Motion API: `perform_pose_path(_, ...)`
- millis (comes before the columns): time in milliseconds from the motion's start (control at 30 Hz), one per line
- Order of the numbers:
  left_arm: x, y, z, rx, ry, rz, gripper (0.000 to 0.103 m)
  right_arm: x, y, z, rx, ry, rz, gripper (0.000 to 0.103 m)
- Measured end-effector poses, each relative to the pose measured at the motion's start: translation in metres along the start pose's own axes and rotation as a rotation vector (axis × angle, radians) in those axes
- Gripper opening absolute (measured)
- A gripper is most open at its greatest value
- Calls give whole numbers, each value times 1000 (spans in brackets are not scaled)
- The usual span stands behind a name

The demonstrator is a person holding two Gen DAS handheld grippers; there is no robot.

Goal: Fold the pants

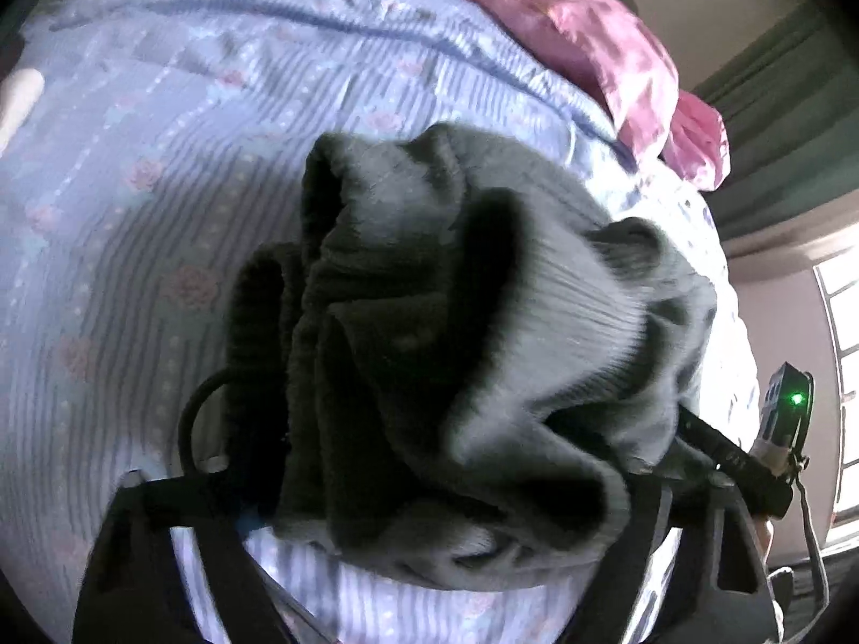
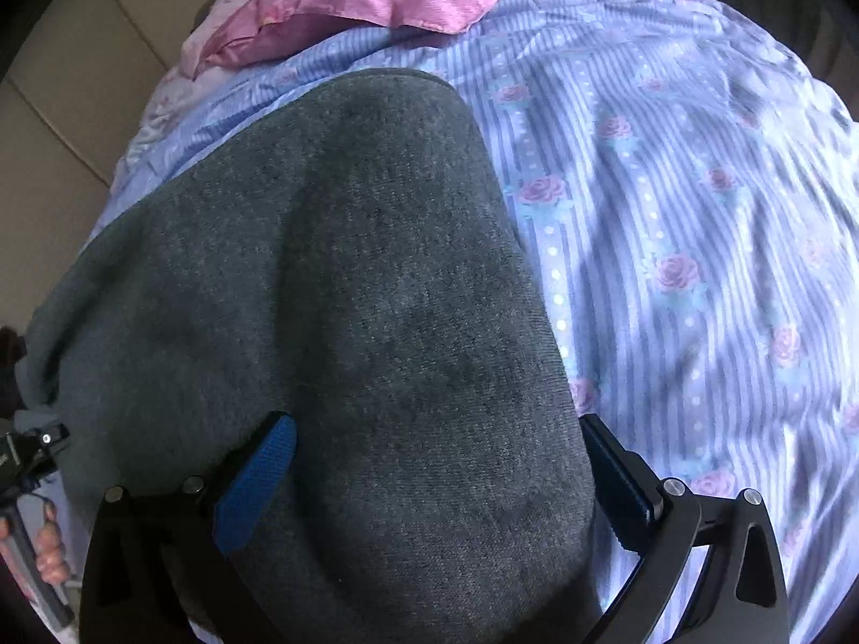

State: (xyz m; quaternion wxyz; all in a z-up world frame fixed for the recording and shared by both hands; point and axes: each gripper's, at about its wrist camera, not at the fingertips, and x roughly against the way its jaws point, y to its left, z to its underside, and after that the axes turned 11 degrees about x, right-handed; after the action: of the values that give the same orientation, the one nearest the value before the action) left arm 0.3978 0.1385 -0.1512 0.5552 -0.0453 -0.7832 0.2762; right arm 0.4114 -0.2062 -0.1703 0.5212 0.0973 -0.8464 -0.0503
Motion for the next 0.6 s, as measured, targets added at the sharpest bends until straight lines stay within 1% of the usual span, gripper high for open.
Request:
perform_pose_path(33,9,-5,3,-5,-32,-7,67,2,1,1,3,-8,-15,88)
perform_pose_path(67,13,-9,4,-9,-51,-9,59,6,2,2,1,-16,-35,79)
perform_pose_path(100,17,-12,5,-13,-69,-16,55,12,3,3,-3,-24,-40,73)
perform_pose_path(133,21,-15,6,-19,-87,-22,54,19,4,4,-1,-38,-55,60)
perform_pose_path(167,23,-19,8,-26,-102,-27,52,27,4,4,2,-56,-64,50)
perform_pose_path(200,26,-21,10,-29,-119,-33,49,34,4,5,7,-73,-68,46)
perform_pose_path(267,33,-25,11,-29,-147,-25,45,46,5,6,11,-107,-89,35)
perform_pose_path(367,54,-32,9,-30,-194,16,40,71,11,6,18,-158,-84,30)
perform_pose_path(433,69,-37,8,-45,-223,31,38,98,23,4,54,-216,-59,30)
perform_pose_path(500,93,-46,10,-87,-273,35,36,122,34,4,79,-264,-41,30)
perform_pose_path(533,107,-50,12,-108,-305,47,34,132,37,4,73,-282,-50,30)
perform_pose_path(600,131,-51,14,-113,-334,72,33,156,45,6,80,-323,-62,30)
